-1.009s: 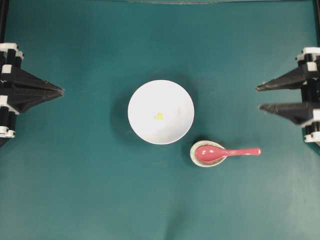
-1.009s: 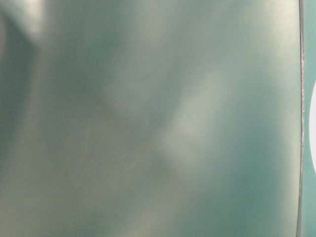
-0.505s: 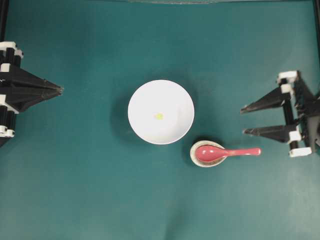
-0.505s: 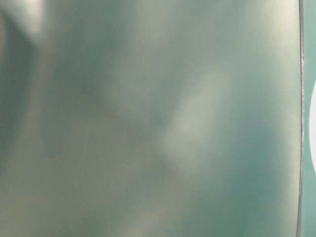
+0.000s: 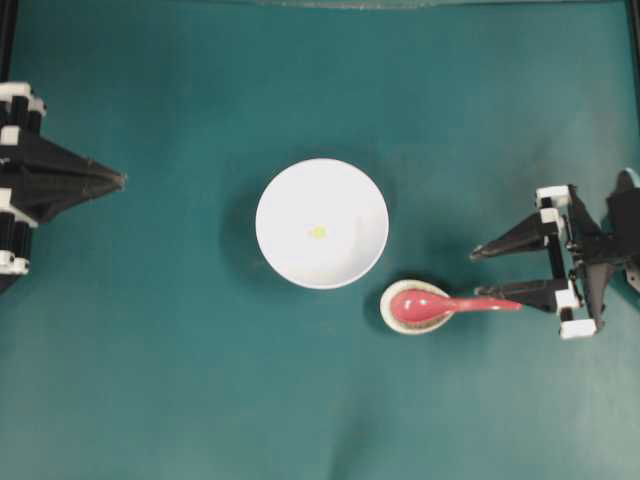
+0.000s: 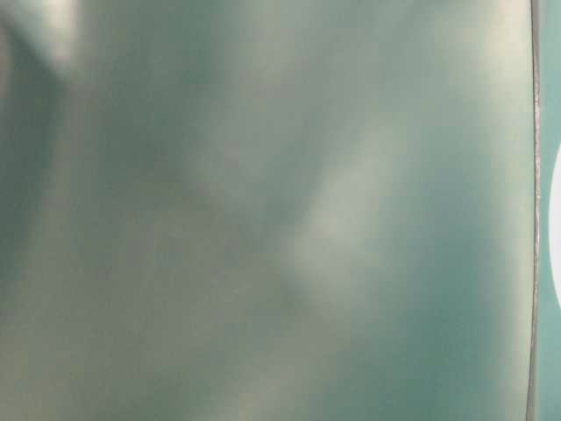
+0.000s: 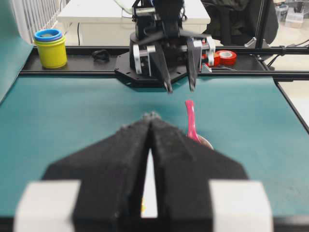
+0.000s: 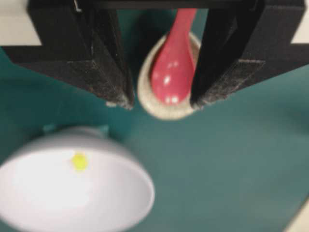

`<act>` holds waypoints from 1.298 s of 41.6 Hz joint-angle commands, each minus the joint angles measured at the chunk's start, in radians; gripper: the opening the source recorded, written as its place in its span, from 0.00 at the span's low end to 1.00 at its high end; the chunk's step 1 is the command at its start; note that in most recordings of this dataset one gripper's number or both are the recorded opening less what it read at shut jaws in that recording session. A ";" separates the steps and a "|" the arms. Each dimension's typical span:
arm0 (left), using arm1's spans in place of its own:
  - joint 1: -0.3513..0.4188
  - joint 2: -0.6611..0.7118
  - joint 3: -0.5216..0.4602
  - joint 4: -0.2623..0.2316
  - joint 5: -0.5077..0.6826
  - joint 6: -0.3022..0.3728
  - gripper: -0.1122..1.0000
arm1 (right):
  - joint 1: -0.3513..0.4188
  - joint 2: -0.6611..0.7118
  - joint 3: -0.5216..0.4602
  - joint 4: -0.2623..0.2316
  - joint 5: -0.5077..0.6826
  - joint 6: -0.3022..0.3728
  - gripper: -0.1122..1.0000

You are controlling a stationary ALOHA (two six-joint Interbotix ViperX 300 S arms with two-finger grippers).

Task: Scoop the yellow hexagonal prism block from the bowl with a spoon using the right arm.
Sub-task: 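Close the right gripper on the pink spoon handle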

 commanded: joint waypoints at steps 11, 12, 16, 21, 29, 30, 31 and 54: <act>0.002 0.009 -0.021 0.003 -0.005 0.003 0.10 | 0.149 0.255 -0.028 0.115 -0.206 0.069 0.61; 0.002 0.009 -0.021 0.003 -0.005 0.003 0.10 | 0.156 0.264 -0.029 0.120 -0.212 0.072 0.61; 0.002 0.008 -0.021 0.003 -0.005 0.003 0.10 | 0.181 0.311 -0.040 0.146 -0.225 0.075 0.61; 0.002 0.008 -0.021 0.003 -0.006 0.003 0.10 | 0.190 0.367 -0.048 0.172 -0.229 0.075 0.61; 0.002 0.008 -0.021 0.003 -0.006 0.003 0.10 | 0.192 0.422 -0.057 0.173 -0.230 0.075 0.61; 0.002 0.009 -0.021 0.003 -0.006 0.003 0.10 | 0.192 0.425 -0.057 0.173 -0.230 0.075 0.61; 0.002 0.008 -0.021 0.003 -0.006 0.003 0.10 | 0.190 0.426 -0.055 0.173 -0.230 0.075 0.61; 0.003 0.009 -0.021 0.003 -0.003 0.003 0.10 | 0.192 0.426 -0.052 0.173 -0.230 0.034 0.60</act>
